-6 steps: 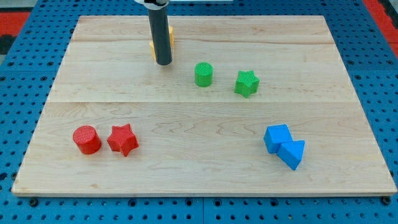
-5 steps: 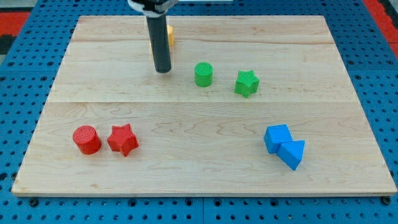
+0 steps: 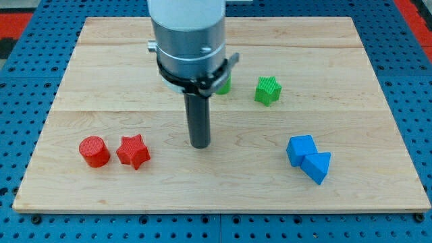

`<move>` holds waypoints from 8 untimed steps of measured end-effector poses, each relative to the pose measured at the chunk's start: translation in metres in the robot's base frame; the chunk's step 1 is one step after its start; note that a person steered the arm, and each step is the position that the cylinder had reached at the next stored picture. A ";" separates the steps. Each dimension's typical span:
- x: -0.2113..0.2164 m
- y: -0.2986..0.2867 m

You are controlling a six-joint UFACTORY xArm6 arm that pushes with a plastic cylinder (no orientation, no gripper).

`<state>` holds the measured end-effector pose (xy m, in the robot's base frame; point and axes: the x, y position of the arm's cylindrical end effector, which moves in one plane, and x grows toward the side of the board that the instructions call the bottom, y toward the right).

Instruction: Move the red star slightly to the left

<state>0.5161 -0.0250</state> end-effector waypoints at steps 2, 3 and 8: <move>0.017 -0.008; 0.018 -0.049; -0.044 -0.014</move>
<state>0.4721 -0.0387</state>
